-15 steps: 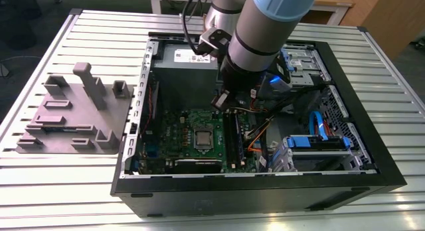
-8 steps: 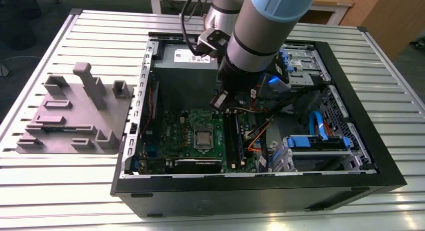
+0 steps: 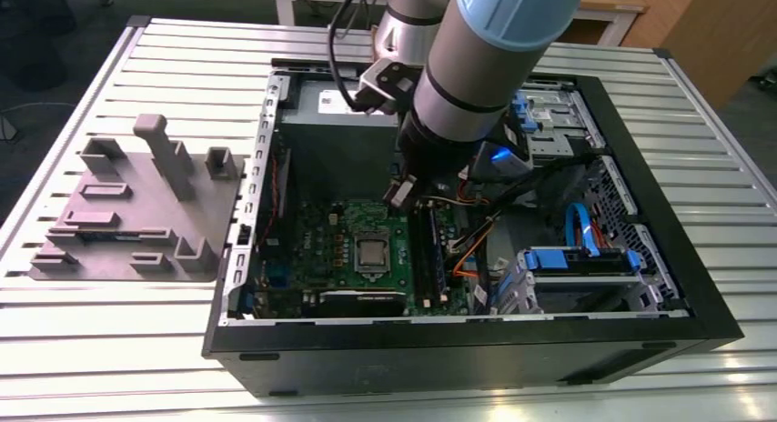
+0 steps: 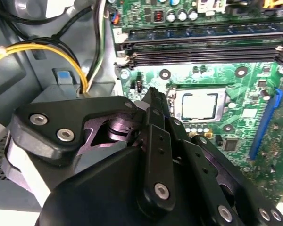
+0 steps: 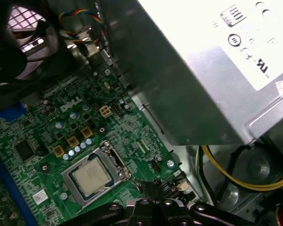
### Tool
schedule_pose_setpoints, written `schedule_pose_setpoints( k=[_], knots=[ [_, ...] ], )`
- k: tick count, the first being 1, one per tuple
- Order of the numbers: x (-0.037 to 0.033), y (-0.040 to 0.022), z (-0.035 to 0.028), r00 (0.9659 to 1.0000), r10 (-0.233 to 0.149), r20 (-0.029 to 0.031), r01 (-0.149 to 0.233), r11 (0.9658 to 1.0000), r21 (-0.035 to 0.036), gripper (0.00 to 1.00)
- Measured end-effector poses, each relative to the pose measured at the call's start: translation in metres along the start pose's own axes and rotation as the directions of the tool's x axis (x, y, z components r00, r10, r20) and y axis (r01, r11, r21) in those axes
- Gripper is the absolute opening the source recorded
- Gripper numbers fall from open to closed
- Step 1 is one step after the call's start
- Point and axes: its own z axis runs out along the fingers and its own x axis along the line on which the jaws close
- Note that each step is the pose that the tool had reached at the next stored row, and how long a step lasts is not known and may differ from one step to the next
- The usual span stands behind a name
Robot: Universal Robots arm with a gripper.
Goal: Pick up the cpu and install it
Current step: 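Install the first cpu locking lever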
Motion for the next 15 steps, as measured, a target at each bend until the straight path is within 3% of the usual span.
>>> schedule_pose_setpoints(
  k=[5, 10, 15],
  knots=[
    [0.0016, -0.0001, -0.0002, 0.9991, -0.042, -0.0074, 0.042, 0.9991, -0.0023, 0.10],
    [0.0024, -0.0001, -0.0002, 0.9949, -0.099, -0.0170, 0.099, 0.9950, -0.0056, 0.10],
    [0.0064, -0.0016, -0.0006, 0.9925, -0.120, -0.0203, 0.120, 0.9927, -0.0066, 0.10]
  ],
)
